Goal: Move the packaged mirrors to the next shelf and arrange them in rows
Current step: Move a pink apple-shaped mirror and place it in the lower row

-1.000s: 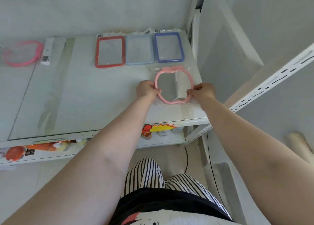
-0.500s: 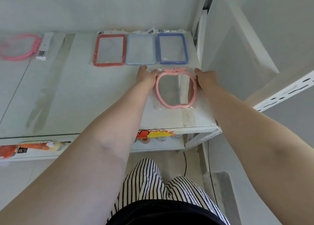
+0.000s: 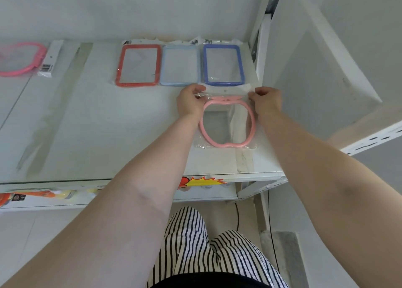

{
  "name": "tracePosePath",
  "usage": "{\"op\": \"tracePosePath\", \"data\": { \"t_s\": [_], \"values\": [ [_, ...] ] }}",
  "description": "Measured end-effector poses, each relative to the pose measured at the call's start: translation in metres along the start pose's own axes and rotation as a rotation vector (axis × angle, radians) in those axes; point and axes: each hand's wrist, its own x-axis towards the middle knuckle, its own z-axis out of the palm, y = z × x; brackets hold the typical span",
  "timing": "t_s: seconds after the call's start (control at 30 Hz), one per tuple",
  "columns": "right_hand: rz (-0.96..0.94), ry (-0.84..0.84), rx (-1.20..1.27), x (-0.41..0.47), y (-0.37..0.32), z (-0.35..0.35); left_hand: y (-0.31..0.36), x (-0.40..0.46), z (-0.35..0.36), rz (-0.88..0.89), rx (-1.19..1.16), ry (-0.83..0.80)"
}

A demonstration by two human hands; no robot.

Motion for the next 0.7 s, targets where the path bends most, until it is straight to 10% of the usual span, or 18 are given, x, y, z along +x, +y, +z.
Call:
{"op": "tracePosePath", "data": {
  "t_s": [0.7],
  "values": [
    [-0.071, -0.048, -0.195, -0.041, 0.017, -0.009, -0.003, -0.013, -0.028, 0.198, 0.313, -0.289]
  ]
}}
